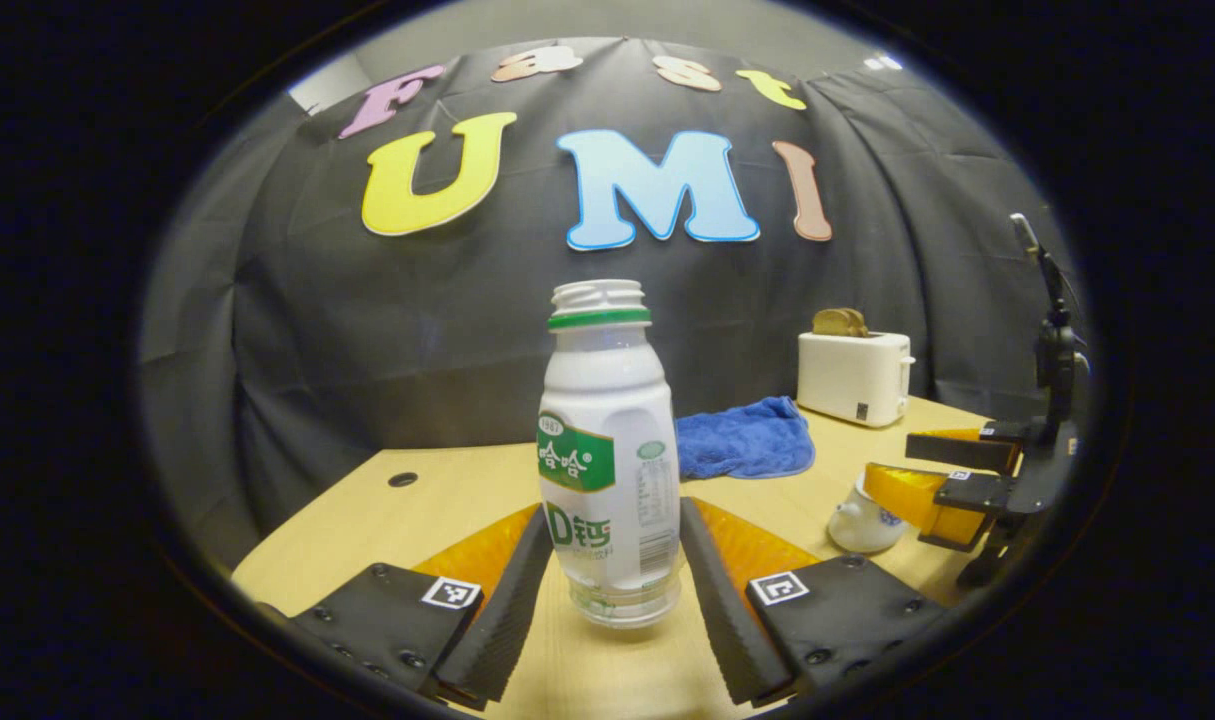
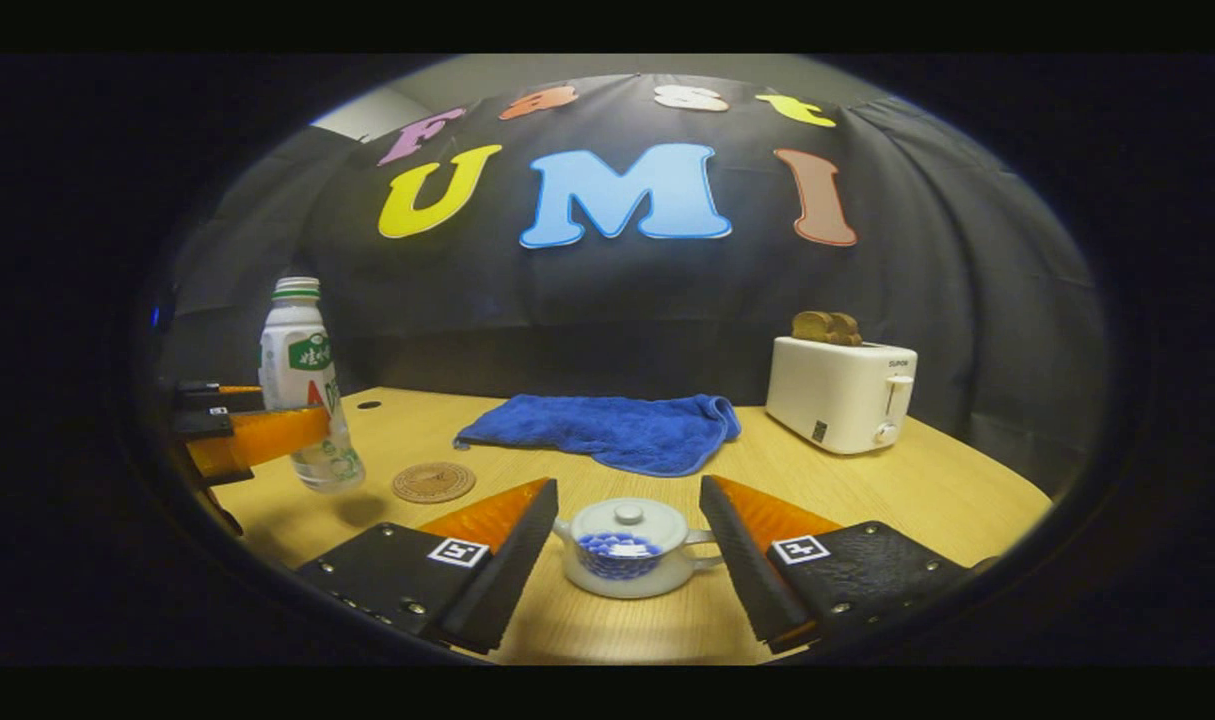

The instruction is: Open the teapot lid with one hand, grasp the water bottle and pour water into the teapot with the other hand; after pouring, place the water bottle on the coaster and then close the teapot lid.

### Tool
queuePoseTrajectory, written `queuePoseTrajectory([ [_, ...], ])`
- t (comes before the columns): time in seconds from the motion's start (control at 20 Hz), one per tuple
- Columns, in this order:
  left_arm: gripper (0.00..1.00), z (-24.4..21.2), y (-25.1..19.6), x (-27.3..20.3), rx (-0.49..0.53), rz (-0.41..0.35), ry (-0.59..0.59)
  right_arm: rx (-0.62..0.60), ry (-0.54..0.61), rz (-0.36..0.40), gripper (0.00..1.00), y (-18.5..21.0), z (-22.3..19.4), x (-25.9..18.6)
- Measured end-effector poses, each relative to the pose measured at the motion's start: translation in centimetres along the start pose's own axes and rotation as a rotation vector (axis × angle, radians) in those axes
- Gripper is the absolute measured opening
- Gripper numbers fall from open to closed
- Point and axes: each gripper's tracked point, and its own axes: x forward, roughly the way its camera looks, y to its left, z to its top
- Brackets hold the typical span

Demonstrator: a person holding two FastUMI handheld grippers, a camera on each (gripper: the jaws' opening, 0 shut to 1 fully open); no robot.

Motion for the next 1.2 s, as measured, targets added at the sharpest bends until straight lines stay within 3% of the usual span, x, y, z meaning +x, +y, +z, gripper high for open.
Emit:
queuePoseTrajectory([
  [0.05,0.88,0.0,0.1,0.5,-0.010,-0.002,-0.001,0.003,-0.008,-0.003,0.88,-0.1,0.2,-0.1],
  [0.15,0.77,0.3,0.4,1.6,-0.018,0.000,-0.008,0.012,-0.026,-0.005,0.87,-0.3,0.8,-0.3],
  [0.25,0.88,0.5,0.6,2.6,-0.021,0.002,-0.008,0.017,-0.039,-0.011,0.87,-0.5,1.2,-0.5],
  [0.3,0.83,0.6,0.8,3.1,-0.024,0.003,-0.005,0.020,-0.045,-0.014,0.87,-0.6,1.2,-0.6],
  [0.35,0.88,0.5,0.7,3.6,-0.027,0.004,-0.001,0.022,-0.051,-0.016,0.87,-0.7,1.5,-0.7],
  [0.4,0.83,0.6,0.8,3.9,-0.032,0.003,0.001,0.024,-0.055,-0.018,0.87,-0.8,1.5,-0.7],
  [0.5,0.88,0.5,0.8,4.8,-0.040,0.002,0.006,0.026,-0.064,-0.021,0.88,-0.9,1.8,-0.8],
  [0.6,0.88,0.2,0.7,5.5,-0.039,0.005,0.015,0.024,-0.072,-0.026,0.88,-1.1,2.0,-0.9],
  [0.65,0.83,0.0,0.6,6.0,-0.039,0.005,0.020,0.025,-0.077,-0.028,0.88,-1.2,2.1,-1.0],
  [0.7,0.88,-0.2,0.5,6.1,-0.040,0.005,0.024,0.028,-0.081,-0.028,0.88,-1.3,2.2,-1.1],
  [1.1,0.88,-2.2,-0.1,8.4,-0.039,0.001,0.057,0.053,-0.096,-0.027,0.87,-1.5,2.6,-1.2],
  [1.2,0.83,-2.6,-0.3,8.9,-0.035,0.000,0.061,0.056,-0.098,-0.027,0.88,-1.5,2.7,-1.3],
])
